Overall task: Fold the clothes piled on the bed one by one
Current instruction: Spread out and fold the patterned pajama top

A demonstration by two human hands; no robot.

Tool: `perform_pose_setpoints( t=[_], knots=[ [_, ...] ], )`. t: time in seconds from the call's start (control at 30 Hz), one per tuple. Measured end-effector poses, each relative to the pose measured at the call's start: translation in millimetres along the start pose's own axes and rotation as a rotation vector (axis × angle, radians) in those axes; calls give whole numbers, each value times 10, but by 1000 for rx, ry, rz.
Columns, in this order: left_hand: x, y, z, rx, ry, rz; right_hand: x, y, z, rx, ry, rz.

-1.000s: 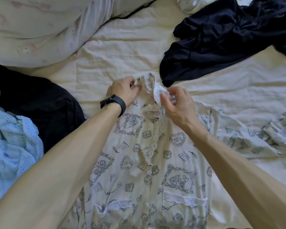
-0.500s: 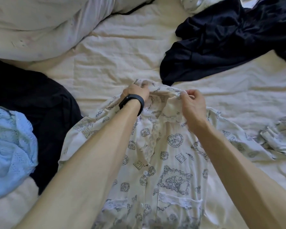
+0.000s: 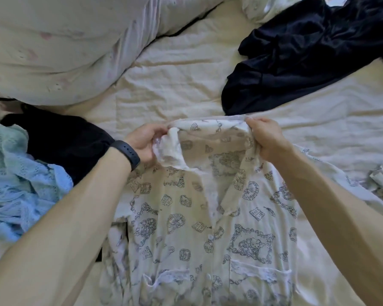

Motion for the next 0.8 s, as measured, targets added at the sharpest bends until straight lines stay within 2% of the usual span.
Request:
perform_pose_setpoints(
  t=[0.1,0.17,0.23,0.3,0.33,0.4,0.57,0.67,0.8],
  knots=[
    [-115,14,180,-269,104,150,-82,-30,110,277,32,132],
    [-190,107,274,-270,200,141,-81,-83,203,477,97,268],
    [-240,283,325,-355,345,-74,-1,-196,177,595,97,498],
    [-144,432,234,-666,528,-343,200,-288,37,770,-18,738],
    [-62,439,118,-808,558,-438,299,-279,-36,905,-93,815],
    [60,378,-45,-1051,572,-537,423,-224,-67,1107,-155,901],
    [209,303,-204,-1733,847,-666,519,-357,98,1180,26,925],
    [269,312,-159,-1694,913,-726,504,-421,122,1220,83,898],
    [355,401,-117,-1423,801,-756,300,-412,55,1046,30,742]
  ],
)
Point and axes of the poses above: each hand's wrist, its own x-axis away from the middle knuckle, its own z-axis out of the back of the hand, y = z × x, the point moved 8 cm from there along -x, towards the middle knuckle, and after that the axes turned 11 degrees about z, right-handed, at the moved point
